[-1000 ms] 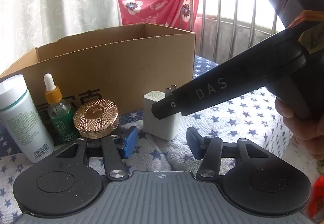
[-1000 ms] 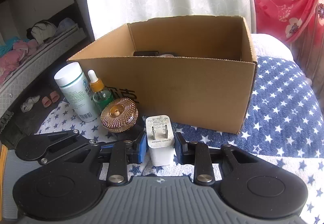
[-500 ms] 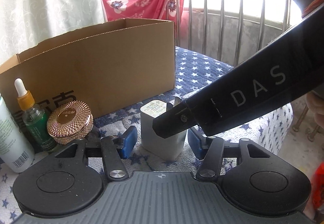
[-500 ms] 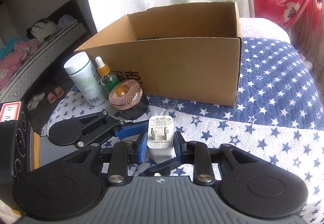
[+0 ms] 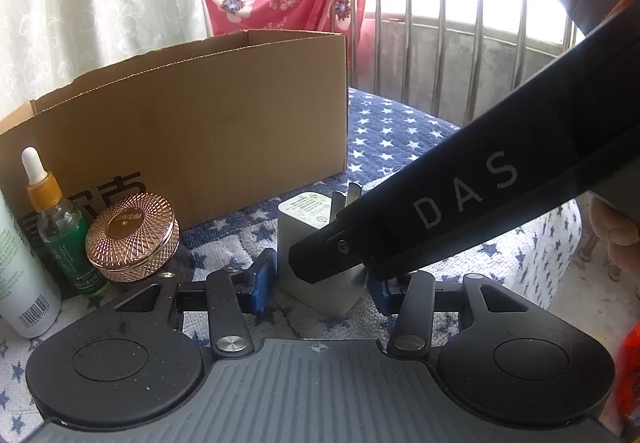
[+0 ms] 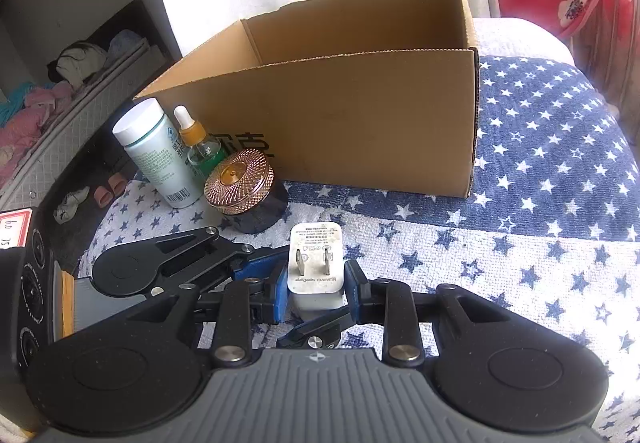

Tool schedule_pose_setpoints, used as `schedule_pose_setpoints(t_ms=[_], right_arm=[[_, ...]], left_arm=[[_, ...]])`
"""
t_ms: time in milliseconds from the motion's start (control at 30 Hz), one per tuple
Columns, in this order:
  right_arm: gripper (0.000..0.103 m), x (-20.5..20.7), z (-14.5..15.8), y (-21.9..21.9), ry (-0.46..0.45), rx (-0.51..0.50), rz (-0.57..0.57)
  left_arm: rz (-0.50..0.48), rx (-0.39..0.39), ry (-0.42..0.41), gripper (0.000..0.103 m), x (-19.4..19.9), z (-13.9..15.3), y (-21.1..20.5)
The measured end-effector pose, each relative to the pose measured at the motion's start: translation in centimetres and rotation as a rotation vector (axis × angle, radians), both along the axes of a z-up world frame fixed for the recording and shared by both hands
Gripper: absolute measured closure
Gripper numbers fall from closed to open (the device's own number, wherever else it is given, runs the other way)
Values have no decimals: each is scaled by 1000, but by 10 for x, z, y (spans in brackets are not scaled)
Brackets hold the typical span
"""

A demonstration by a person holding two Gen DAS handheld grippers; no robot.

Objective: Organize rigid objects
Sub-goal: 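Close the right gripper around the white charger plug, then carry the charger plug into the box and open the right gripper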

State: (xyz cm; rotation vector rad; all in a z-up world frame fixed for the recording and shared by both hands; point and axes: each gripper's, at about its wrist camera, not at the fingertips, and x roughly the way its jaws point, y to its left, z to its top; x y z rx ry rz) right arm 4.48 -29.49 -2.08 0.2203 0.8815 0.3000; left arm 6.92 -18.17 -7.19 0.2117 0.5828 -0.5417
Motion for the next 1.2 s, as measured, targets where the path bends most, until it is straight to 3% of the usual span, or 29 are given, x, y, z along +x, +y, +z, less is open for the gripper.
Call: schedule_pose_setpoints(t_ms=[1200], right_arm=[[72,-15,12,-3,-15,1,-25]], left_arm=[[-5,4,-27,57,0,12,-9]])
